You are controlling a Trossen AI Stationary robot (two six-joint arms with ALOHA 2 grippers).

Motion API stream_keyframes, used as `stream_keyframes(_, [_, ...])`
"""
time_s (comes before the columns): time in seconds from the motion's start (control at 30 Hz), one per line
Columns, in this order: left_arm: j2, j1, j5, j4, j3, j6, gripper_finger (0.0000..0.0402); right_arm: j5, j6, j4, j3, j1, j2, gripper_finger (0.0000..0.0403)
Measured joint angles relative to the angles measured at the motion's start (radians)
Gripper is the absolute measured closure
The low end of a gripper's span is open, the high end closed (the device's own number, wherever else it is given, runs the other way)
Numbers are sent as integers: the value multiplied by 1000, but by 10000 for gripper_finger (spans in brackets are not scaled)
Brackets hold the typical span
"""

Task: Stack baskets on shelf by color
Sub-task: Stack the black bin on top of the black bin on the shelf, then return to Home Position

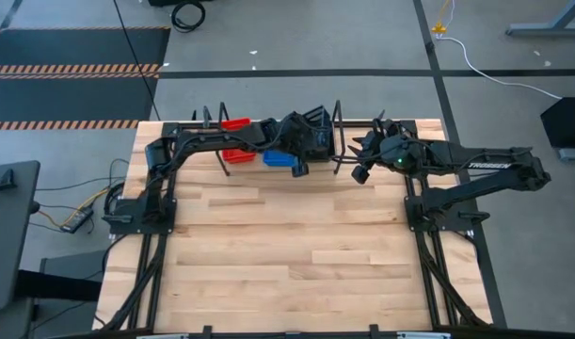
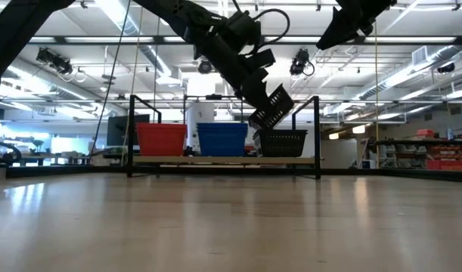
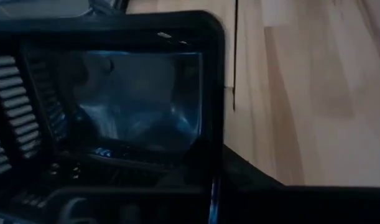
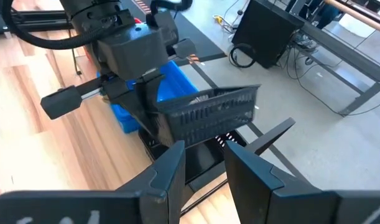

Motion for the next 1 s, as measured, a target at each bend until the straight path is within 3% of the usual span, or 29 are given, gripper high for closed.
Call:
stream_keyframes(0.63, [0,-10,-2,34,0,-53,314,-4,15,-1,0,0,0,284])
stream_keyframes(1.0, [-47,-53,-3,26,0,-43,320,-4,15,4,-5,0,0,284])
